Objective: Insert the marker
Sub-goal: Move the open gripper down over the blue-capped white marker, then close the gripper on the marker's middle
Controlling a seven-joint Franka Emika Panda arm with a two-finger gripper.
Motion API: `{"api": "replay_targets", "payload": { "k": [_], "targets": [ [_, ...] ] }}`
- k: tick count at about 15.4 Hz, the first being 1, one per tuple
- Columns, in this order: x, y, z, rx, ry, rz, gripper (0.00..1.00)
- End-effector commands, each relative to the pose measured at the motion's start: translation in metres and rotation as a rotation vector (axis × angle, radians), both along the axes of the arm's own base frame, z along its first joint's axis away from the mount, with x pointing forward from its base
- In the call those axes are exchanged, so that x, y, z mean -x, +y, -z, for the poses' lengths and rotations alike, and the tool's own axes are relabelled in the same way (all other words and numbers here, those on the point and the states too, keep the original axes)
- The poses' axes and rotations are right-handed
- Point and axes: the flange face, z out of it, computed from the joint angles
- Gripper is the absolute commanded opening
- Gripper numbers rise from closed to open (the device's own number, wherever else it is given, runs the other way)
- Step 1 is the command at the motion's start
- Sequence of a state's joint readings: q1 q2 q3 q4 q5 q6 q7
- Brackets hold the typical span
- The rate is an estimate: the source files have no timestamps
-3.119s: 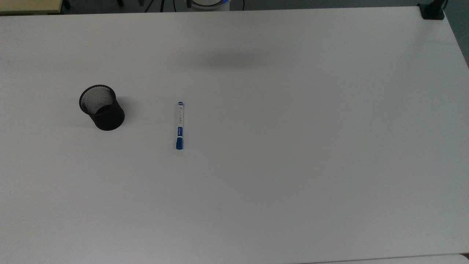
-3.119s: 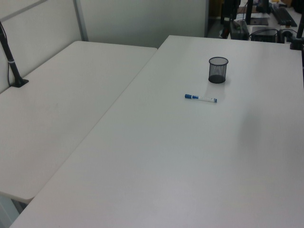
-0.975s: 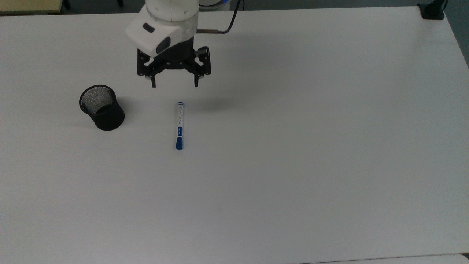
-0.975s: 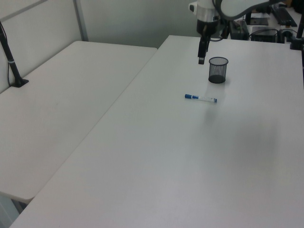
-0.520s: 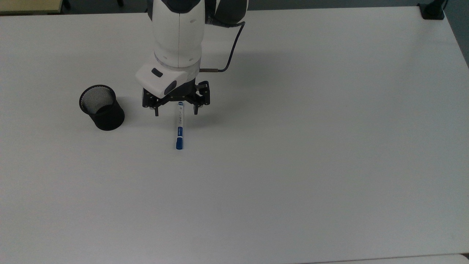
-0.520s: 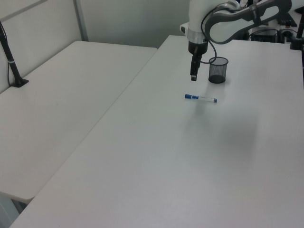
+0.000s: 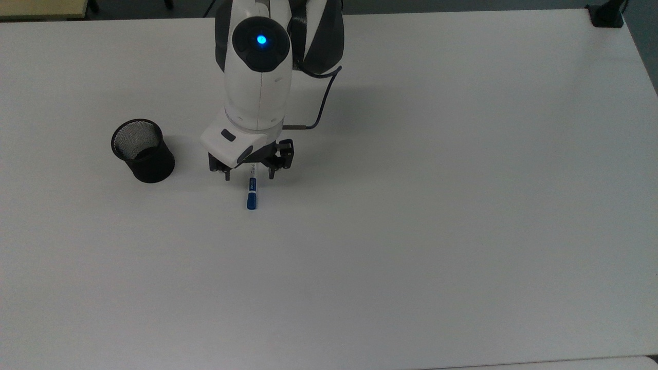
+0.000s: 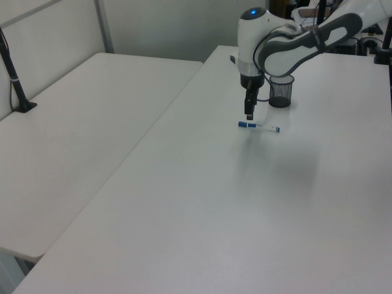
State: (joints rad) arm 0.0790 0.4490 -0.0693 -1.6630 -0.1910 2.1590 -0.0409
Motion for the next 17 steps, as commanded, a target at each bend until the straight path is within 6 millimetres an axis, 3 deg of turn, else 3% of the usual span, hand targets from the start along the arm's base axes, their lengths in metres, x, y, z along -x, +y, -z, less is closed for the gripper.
{"api": "replay_targets", "payload": {
  "k": [1, 5, 8, 11, 13, 16, 17],
  "targets": [
    [-0.006, 0.003, 0.025, -0.01, -0.098, 0.136, 0.78],
    [-0.01, 0.005, 0.036, -0.031, -0.125, 0.179, 0.73],
    [-0.009, 0.003, 0.044, -0.035, -0.131, 0.205, 0.51],
    [-0.007, 0.001, 0.048, -0.031, -0.121, 0.2, 0.41],
    [-0.006, 0.001, 0.05, -0.027, -0.118, 0.197, 0.27],
    [-0.004, -0.001, 0.054, -0.021, -0.108, 0.192, 0.2],
    [-0.004, -0.001, 0.053, -0.022, -0.11, 0.193, 0.13]
  ]
}}
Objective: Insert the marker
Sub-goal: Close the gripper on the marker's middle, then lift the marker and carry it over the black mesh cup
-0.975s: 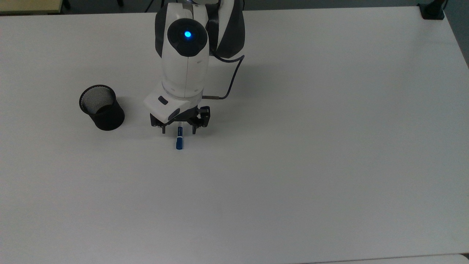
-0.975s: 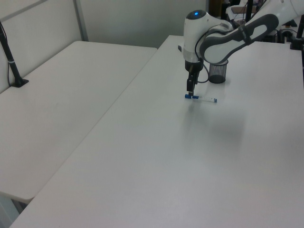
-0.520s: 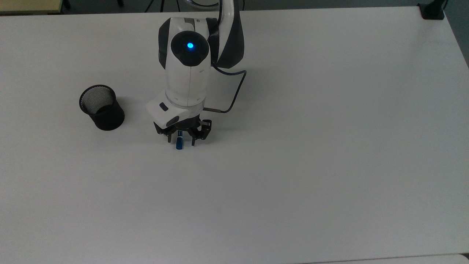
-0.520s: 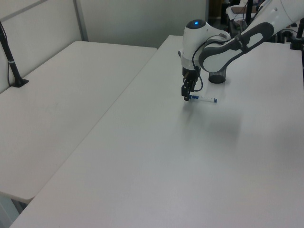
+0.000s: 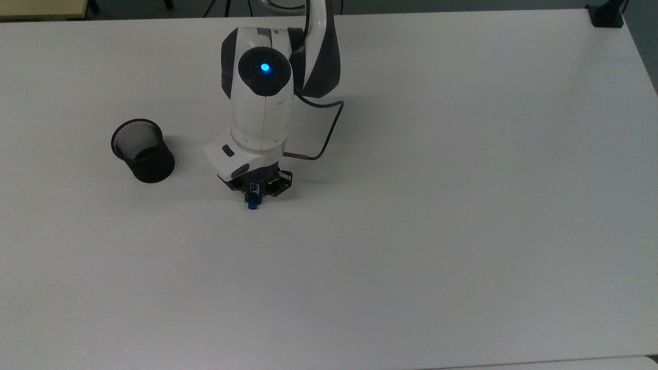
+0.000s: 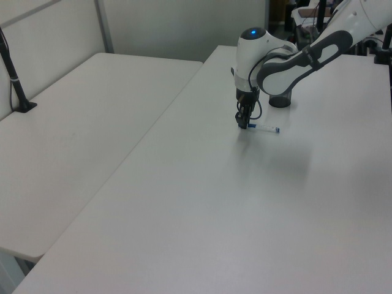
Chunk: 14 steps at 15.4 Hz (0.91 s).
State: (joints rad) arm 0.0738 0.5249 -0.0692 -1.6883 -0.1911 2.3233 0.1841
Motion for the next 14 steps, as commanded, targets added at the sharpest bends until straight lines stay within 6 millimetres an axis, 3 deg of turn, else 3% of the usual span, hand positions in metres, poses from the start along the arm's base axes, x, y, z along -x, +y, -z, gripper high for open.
{"api": "replay_targets", "payload": {
  "k": [1, 3, 8, 12, 14],
  "targets": [
    [0.006, -0.002, 0.002, 0.013, -0.014, -0.001, 0.12],
    [0.005, -0.009, -0.018, 0.008, -0.041, 0.015, 0.09],
    [0.028, -0.043, -0.113, -0.007, -0.151, 0.058, 0.09],
    [0.051, -0.097, -0.184, -0.054, -0.248, 0.045, 0.09],
    [0.073, -0.139, -0.212, -0.109, -0.294, -0.01, 0.09]
  ]
}}
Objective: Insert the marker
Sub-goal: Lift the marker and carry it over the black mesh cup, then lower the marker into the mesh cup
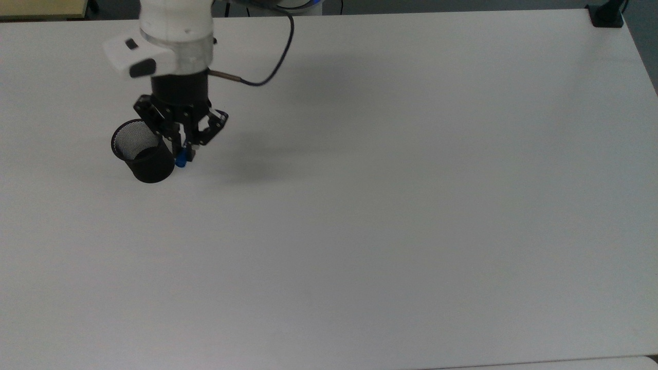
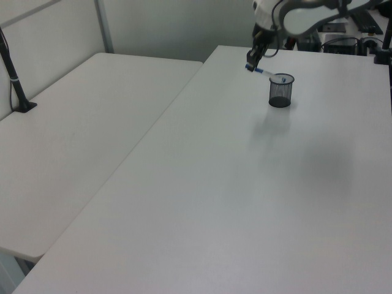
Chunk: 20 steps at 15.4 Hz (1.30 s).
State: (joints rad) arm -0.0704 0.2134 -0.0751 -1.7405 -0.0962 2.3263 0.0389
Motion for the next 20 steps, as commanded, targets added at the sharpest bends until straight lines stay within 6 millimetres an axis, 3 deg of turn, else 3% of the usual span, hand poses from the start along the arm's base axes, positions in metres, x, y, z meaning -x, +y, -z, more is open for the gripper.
{"api": "replay_targets", "payload": {
  "k": [1, 3, 7, 13, 16, 20],
  "targets": [
    [0.047, -0.058, -0.031, -0.059, -0.058, -0.094, 0.09],
    [0.062, -0.085, -0.033, -0.073, -0.074, -0.143, 0.1],
    [0.065, -0.107, -0.014, -0.028, -0.182, -0.153, 0.1],
    [0.047, -0.112, 0.035, 0.028, -0.297, -0.083, 0.1],
    [0.042, -0.115, 0.05, 0.059, -0.342, -0.063, 0.1],
    [0.047, -0.115, 0.07, 0.08, -0.345, -0.061, 0.1]
  ]
}}
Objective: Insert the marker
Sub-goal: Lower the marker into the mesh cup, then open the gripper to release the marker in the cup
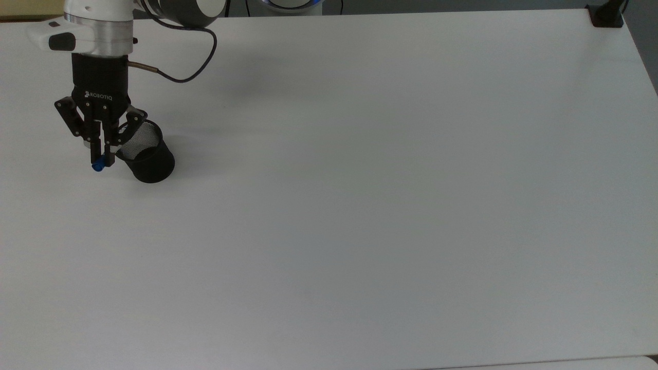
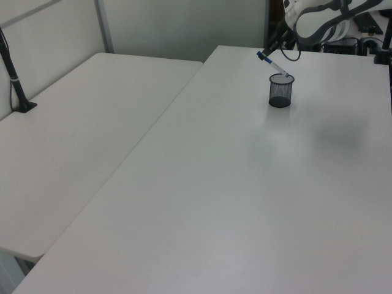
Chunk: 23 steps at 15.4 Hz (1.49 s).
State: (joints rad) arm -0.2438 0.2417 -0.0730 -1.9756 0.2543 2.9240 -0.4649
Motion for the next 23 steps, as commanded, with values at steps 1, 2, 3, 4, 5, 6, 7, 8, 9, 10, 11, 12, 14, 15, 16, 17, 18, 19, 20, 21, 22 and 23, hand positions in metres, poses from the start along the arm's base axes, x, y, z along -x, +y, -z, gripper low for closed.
{"api": "replay_targets", "payload": {
  "k": [1, 2, 3, 4, 5, 6, 7, 8, 9, 10, 11, 12, 14, 15, 16, 17, 18, 19, 20, 21, 22, 23],
  "targets": [
    [0.013, 0.005, 0.014, 0.016, -0.027, 0.009, 0.1],
    [0.015, 0.009, 0.018, 0.024, -0.036, 0.009, 0.1],
    [0.016, 0.015, 0.022, 0.029, -0.048, 0.008, 0.1],
    [0.015, 0.023, 0.025, 0.031, -0.058, 0.004, 0.1],
    [0.017, 0.028, 0.028, 0.033, -0.06, 0.0, 0.1],
    [0.019, 0.028, 0.031, 0.035, -0.058, 0.002, 0.1],
    [0.021, 0.029, 0.034, 0.039, -0.062, 0.003, 0.1],
    [0.023, 0.029, 0.036, 0.045, -0.069, 0.007, 0.12],
    [0.024, 0.029, 0.036, 0.046, -0.077, 0.012, 0.22],
    [0.024, 0.028, 0.036, 0.037, -0.079, 0.024, 0.39],
    [0.025, 0.027, 0.035, 0.026, -0.082, 0.036, 0.64],
    [0.026, 0.025, 0.032, 0.02, -0.087, 0.045, 0.79],
    [0.026, 0.025, 0.031, 0.004, -0.093, 0.063, 1.0],
    [0.026, 0.025, 0.028, 0.004, -0.096, 0.063, 1.0],
    [0.027, 0.024, 0.022, 0.005, -0.105, 0.064, 1.0],
    [0.028, 0.022, 0.016, 0.006, -0.11, 0.065, 1.0],
    [0.029, 0.023, 0.008, -0.002, -0.106, 0.061, 1.0],
    [0.031, 0.022, 0.001, -0.017, -0.077, 0.048, 1.0],
    [0.036, 0.019, -0.01, -0.036, -0.052, 0.043, 1.0],
    [0.042, 0.011, -0.022, -0.057, -0.023, 0.045, 1.0],
    [0.049, 0.004, -0.031, -0.077, 0.009, 0.044, 1.0],
    [0.054, -0.005, -0.045, -0.096, 0.028, 0.049, 1.0]
  ]
}}
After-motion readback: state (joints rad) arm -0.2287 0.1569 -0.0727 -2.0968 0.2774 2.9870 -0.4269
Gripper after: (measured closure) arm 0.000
